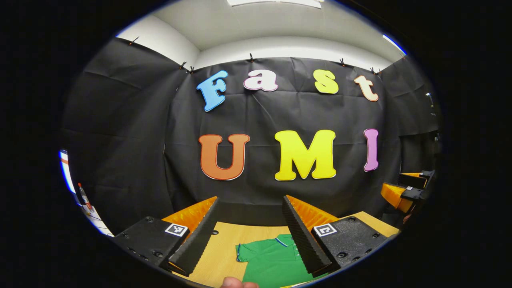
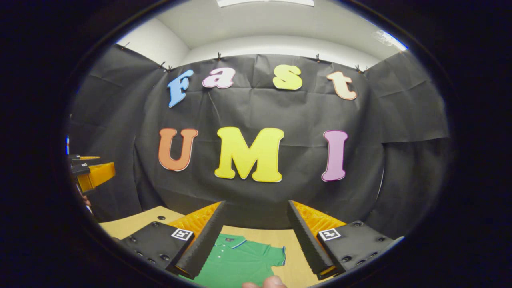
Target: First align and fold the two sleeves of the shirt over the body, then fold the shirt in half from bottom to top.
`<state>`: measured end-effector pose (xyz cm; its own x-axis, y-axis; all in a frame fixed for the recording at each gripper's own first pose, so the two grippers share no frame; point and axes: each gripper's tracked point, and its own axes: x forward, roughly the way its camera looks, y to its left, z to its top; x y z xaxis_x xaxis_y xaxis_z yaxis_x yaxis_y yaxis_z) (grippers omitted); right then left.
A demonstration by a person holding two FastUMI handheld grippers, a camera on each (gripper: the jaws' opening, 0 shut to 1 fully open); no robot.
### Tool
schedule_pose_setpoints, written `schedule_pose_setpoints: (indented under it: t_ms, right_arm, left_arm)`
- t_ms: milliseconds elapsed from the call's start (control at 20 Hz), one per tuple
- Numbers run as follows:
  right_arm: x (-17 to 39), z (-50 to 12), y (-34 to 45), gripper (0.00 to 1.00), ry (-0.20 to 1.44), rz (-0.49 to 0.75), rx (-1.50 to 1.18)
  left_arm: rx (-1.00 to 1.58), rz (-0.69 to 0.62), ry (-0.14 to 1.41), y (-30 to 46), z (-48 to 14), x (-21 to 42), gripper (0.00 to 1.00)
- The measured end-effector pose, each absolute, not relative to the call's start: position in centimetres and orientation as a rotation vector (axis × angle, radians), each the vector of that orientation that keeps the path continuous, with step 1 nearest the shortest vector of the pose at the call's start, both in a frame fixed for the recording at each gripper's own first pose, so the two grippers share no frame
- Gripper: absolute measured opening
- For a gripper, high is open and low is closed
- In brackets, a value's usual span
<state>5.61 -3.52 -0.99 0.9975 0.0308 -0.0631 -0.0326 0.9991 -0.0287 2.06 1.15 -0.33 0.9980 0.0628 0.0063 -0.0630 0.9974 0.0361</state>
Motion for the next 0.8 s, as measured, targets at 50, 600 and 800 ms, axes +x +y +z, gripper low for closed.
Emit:
schedule_pose_setpoints:
  t_ms: [50, 600, 800]
  right_arm:
    - [5.9, -1.5, -3.8, 0.98, 0.073, 0.032, -0.023]
    - [9.7, -12.1, -7.1, 0.98, 0.262, 0.027, -0.056]
    - [11.4, -17.8, -9.9, 0.99, 0.374, -0.018, -0.005]
  left_arm:
    - [0.041, 0.067, -0.003, 1.2, -0.3, 2.2, 0.98]
    - [0.064, 0.048, 0.042, 0.9, -2.2, 2.2, 0.98]
    - [0.080, 0.032, 0.074, 0.3, -3.0, 2.4, 0.98]
